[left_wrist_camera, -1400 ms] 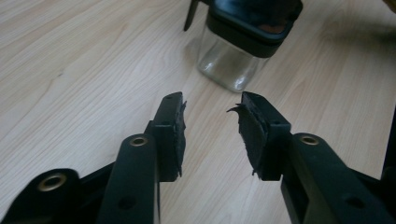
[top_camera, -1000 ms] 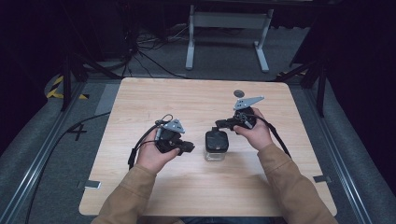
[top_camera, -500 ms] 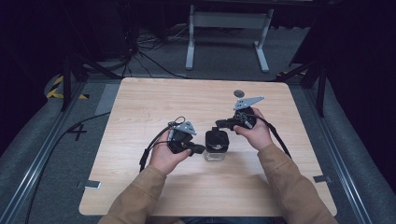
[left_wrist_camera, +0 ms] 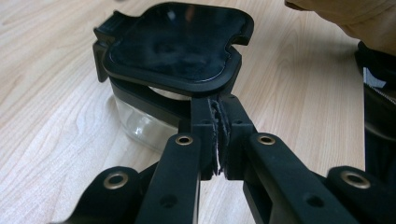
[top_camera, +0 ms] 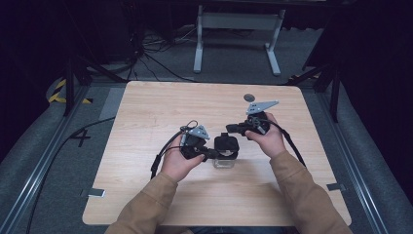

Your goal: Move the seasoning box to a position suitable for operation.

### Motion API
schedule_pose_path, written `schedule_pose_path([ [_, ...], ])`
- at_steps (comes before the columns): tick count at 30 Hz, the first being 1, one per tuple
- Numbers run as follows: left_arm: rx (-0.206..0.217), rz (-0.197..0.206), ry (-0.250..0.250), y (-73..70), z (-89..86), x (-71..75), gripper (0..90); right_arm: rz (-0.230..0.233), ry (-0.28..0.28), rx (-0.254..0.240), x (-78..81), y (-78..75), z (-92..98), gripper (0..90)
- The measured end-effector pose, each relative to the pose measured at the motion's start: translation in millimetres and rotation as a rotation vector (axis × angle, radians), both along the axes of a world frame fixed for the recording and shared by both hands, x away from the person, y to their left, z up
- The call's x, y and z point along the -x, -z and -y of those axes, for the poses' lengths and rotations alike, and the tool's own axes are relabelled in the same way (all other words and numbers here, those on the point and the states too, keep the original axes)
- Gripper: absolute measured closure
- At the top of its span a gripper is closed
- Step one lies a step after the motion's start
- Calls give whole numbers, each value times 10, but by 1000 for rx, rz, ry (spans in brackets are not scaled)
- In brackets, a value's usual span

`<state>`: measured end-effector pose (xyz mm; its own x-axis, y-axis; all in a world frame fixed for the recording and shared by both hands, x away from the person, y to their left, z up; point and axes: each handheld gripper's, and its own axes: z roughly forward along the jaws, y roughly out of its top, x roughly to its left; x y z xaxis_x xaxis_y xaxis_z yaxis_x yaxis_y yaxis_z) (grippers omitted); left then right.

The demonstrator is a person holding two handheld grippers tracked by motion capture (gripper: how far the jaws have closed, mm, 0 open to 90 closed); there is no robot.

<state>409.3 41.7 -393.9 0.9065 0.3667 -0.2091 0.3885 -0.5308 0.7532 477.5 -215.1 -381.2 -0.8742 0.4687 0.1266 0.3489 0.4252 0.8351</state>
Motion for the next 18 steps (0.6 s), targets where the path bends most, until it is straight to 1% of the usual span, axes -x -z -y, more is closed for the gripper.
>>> schedule_pose_path([
  [1,7,5,-4,-8,-4,-5,860,0,0,0,0,0,0,900],
  [2,20,1,-5,-13,-6,-8,860,14,10,-6,18,-46,41,900],
  [3,24,5,-5,-27,-11,-16,856,37,22,-3,73,-137,138,900],
  [4,24,5,-10,-43,-16,-21,856,37,22,-3,73,-137,138,900],
  [5,48,7,-16,-47,-13,-28,853,40,24,7,116,-172,190,900],
  [6,51,3,-18,-61,-15,-36,851,36,19,10,164,-196,244,900],
  [7,51,5,-14,-74,-18,-50,850,21,10,11,214,-209,293,900],
  [8,59,11,-19,-81,-12,-58,849,10,2,19,268,-210,333,900],
  [9,58,11,-18,-92,-12,-66,849,2,-5,36,327,-205,363,900],
  [10,59,15,-20,-104,-5,-69,848,-3,-13,47,382,-188,388,900],
  [11,66,20,-19,-108,1,-76,847,-20,-27,46,451,-155,406,900],
  [12,73,14,-18,-114,10,-78,846,-32,-40,44,500,-121,409,900],
  [15,71,18,-17,-129,27,-90,842,-48,-76,27,617,-20,357,900],
  [17,70,21,-15,-139,29,-102,840,-38,-94,36,674,42,285,900],
  [18,68,21,-16,-147,27,-111,840,-27,-102,43,706,95,217,900],
])
